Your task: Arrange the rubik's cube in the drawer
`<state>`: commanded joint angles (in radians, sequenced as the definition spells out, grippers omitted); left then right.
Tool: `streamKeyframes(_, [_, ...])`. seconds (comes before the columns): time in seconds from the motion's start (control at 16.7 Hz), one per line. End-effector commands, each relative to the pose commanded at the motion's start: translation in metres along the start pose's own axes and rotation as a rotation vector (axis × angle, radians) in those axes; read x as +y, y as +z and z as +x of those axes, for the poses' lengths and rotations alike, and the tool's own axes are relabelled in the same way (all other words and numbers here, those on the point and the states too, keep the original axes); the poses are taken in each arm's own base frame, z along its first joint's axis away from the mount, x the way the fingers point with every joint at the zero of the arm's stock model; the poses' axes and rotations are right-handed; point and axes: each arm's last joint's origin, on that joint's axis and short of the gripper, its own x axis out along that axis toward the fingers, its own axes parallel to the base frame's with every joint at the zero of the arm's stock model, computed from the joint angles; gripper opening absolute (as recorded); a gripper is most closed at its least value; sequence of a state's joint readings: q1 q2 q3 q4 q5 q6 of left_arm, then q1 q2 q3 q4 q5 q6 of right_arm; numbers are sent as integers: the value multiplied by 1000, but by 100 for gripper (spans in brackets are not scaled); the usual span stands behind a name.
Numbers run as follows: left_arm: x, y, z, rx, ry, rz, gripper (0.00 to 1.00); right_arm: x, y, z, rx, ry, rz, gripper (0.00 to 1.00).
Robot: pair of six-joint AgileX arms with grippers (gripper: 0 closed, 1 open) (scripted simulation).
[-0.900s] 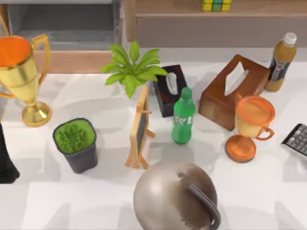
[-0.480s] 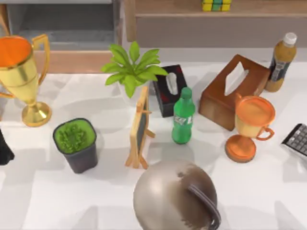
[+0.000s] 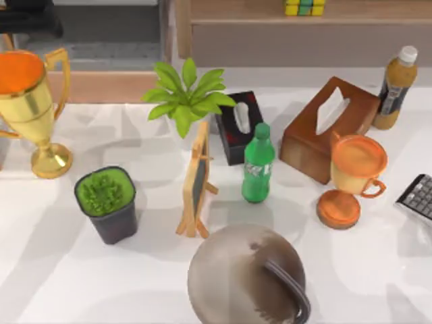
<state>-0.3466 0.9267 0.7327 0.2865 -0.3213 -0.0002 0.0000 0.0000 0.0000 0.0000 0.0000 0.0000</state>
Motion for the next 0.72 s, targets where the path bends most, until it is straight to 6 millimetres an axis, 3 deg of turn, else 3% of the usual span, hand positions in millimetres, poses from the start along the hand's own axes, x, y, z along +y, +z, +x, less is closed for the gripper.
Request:
streamKeyframes(0.18, [-59,6,72,13,-3,7,100,0,0,0,0,0,0,100])
streamKeyframes(0.36, [-135,-23,131,28,-9,19,100,0,0,0,0,0,0,100])
streamKeyframes(0.54, [-211,-74,164,42,-13,29,100,0,0,0,0,0,0,100])
streamKeyframes(0.72, [-271,-132,173,57,-11,37,100,0,0,0,0,0,0,100])
